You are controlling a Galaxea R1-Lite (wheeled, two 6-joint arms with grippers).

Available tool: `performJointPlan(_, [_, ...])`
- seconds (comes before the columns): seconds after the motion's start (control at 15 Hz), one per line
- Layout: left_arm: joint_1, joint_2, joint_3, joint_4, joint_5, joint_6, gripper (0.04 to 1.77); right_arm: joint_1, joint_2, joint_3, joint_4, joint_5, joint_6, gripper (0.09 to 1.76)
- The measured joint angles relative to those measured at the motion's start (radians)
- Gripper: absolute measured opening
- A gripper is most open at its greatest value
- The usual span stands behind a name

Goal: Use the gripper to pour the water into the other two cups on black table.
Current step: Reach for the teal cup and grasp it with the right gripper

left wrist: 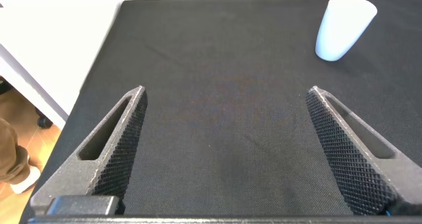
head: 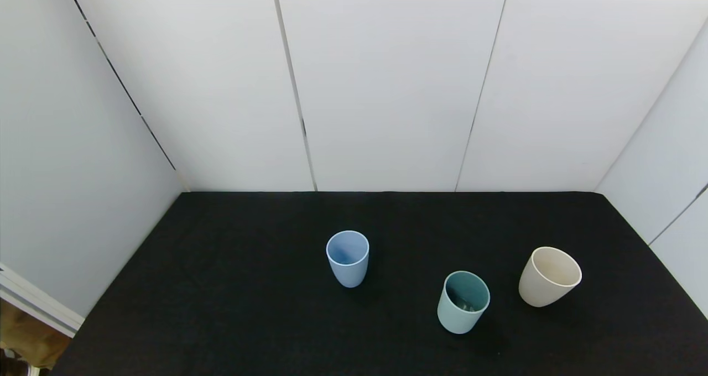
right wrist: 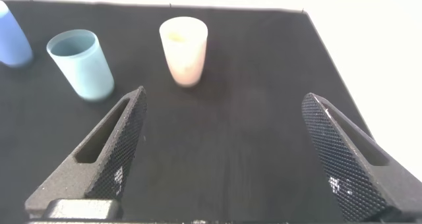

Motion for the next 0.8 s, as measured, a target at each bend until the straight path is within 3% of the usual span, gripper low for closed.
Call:
performJointPlan(0.4, [0.0,0.0,0.0,0.0,0.0,0.0,1.72,0.002,0.078,-0.187,0.114,0.06,-0.004,1.71])
performJointPlan(0.6, [0.0,0.0,0.0,0.0,0.0,0.0,1.72,0.02,0.198,-0.267,0.116,0.073,-0.008,1.71])
performJointPlan(0.8, [0.0,0.0,0.0,0.0,0.0,0.0,1.72,0.091,0.354,-0.35,0.115,0.113,-0.01,1.71])
